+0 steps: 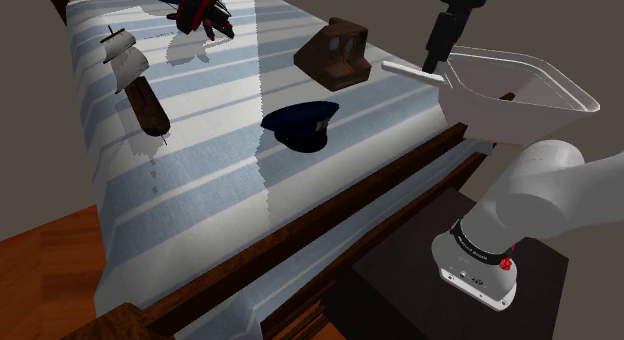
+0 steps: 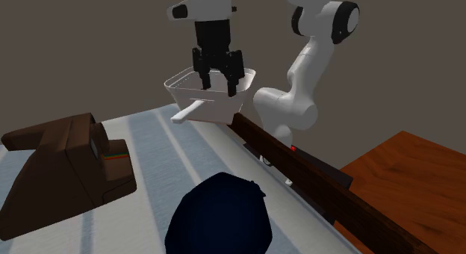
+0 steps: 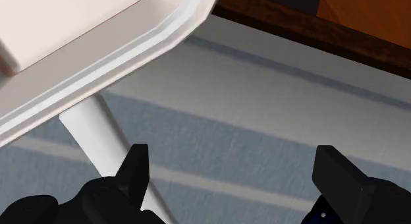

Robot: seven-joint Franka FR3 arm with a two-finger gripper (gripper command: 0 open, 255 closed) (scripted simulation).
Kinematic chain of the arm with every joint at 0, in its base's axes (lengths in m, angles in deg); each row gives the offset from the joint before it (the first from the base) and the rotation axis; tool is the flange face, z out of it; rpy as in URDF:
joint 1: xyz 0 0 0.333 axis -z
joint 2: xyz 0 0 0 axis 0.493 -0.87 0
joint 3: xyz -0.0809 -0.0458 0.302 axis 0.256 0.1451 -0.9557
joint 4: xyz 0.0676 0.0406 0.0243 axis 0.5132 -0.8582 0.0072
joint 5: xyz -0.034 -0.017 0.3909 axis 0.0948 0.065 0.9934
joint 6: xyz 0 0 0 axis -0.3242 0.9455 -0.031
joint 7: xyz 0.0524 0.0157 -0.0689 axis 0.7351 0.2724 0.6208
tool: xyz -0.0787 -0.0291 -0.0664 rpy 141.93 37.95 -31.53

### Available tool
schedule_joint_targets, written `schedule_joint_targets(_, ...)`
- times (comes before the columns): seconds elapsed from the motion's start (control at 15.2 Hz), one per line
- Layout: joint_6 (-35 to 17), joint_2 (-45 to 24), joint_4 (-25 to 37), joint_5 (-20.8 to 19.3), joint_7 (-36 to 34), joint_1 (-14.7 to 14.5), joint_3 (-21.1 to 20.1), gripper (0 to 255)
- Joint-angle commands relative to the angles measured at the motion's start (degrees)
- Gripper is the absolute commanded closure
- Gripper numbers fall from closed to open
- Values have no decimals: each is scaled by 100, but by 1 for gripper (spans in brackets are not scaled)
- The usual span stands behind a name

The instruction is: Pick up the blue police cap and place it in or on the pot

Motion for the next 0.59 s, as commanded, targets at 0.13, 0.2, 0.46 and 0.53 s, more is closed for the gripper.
schedule_joint_targets(0.13, -712, 705, -807, 466, -679, 163, -110, 0)
schedule_joint_targets(0.2, -1082, 1053, -1204, 705, -1014, 239, -195, 0)
schedule_joint_targets(0.46, -2657, 2347, -2682, 1770, -2369, 461, -817, 0)
schedule_joint_targets(0.53, -3082, 2622, -3008, 2074, -2728, 476, -1060, 0)
